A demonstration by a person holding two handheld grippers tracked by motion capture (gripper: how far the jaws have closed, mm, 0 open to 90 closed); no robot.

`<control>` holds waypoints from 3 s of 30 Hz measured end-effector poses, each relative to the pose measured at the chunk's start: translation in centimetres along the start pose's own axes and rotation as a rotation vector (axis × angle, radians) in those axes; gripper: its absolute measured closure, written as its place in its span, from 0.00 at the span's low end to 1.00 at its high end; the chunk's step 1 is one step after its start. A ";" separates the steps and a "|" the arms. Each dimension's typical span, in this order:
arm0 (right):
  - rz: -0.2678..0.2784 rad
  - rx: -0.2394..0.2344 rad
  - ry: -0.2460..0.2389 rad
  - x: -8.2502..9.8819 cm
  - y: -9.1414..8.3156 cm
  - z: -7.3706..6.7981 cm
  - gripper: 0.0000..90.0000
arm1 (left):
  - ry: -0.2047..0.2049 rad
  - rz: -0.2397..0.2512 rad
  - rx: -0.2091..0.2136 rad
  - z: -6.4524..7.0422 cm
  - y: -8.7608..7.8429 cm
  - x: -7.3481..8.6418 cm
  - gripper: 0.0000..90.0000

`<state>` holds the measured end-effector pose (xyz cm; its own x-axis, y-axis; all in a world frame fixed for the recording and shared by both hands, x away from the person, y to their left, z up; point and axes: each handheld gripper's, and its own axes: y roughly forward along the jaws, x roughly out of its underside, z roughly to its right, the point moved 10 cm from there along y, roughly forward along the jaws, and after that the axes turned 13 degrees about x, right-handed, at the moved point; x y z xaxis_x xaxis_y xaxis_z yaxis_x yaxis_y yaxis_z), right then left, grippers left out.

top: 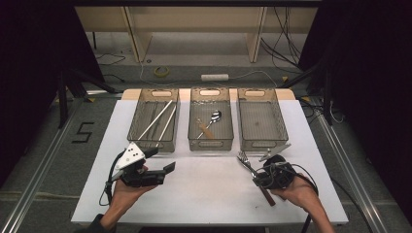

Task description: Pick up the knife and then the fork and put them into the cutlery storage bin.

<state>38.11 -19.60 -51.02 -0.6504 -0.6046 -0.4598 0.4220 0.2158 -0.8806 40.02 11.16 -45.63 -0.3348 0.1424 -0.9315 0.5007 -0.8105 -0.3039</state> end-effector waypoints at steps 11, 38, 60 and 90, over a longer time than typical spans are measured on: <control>-0.021 0.037 0.058 0.5 -0.2 2.5 0.45 | -0.008 0.006 0.003 -0.1 -0.1 0.0 0.18; -0.157 0.048 0.043 3.2 2.6 3.4 0.67 | -0.015 0.018 0.000 -0.1 -0.2 -0.2 0.18; -0.198 0.090 -0.017 3.4 3.3 3.0 0.82 | -0.015 0.016 -0.002 -0.2 -0.2 -0.1 0.18; -0.086 0.052 -0.053 2.2 0.6 2.8 0.86 | -0.015 0.017 -0.004 -0.3 -0.2 -0.2 0.18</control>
<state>38.68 -22.96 -52.26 -0.6522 -0.6588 -0.3749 0.3988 0.1224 -0.9088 40.17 11.49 -45.47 -0.3381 0.1196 -0.9335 0.5101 -0.8103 -0.2885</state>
